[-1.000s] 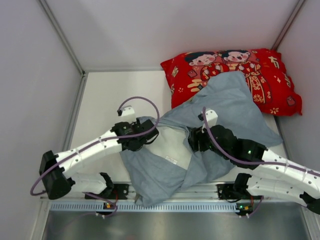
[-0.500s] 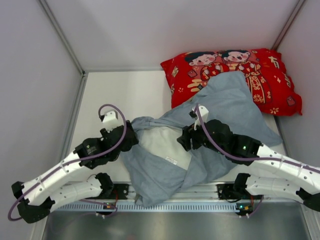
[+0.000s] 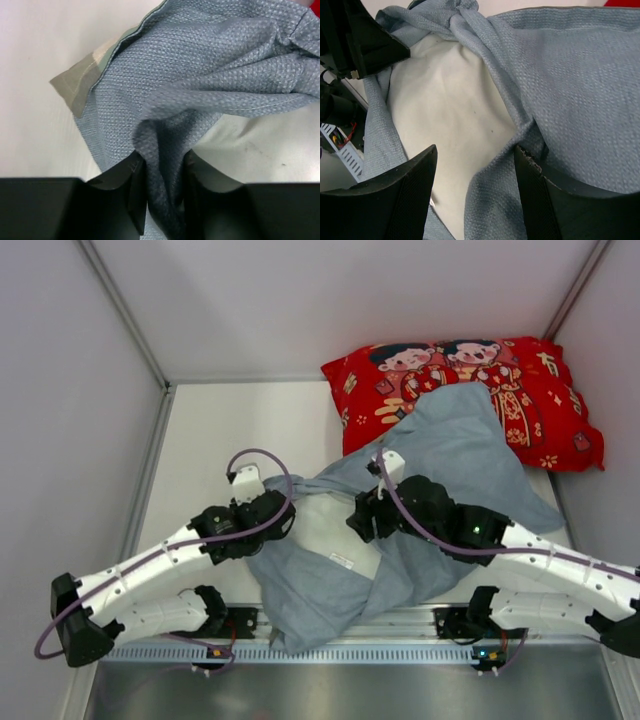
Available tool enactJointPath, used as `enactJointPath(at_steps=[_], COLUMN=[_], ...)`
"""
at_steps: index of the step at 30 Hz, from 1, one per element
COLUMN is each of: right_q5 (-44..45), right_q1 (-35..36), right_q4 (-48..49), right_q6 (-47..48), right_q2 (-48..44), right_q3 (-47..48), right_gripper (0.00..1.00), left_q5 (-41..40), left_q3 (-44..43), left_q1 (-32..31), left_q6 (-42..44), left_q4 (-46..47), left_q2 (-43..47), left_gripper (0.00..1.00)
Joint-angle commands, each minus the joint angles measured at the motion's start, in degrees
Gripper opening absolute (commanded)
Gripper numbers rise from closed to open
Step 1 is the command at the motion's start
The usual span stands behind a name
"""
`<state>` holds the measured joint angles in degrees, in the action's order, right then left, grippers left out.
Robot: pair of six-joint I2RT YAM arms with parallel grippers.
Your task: Remove the pillowcase from the pillow
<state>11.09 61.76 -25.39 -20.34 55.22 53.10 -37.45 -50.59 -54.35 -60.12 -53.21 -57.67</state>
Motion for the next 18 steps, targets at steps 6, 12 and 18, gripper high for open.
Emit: enactJointPath(at_steps=[6, 12, 18], right_q5=[-5.0, -9.1, -10.7], right_q1=[2.9, 4.9, 7.1], right_q4=[6.8, 8.8, 4.0], right_q6=[1.5, 1.6, 6.5], right_q2=[13.1, 20.7, 34.1], right_q3=[11.8, 15.8, 28.7], right_gripper=[0.61, 0.62, 0.8], left_q5=[-3.1, -4.6, -2.7], left_q3=[3.2, 6.9, 11.6], left_q1=[0.1, 0.2, 0.1], left_q6=[-4.3, -5.9, -9.1], left_q4=[-4.2, -4.3, 0.1], left_q2=[13.9, 17.3, 18.0], left_gripper=[0.03, 0.0, 0.0])
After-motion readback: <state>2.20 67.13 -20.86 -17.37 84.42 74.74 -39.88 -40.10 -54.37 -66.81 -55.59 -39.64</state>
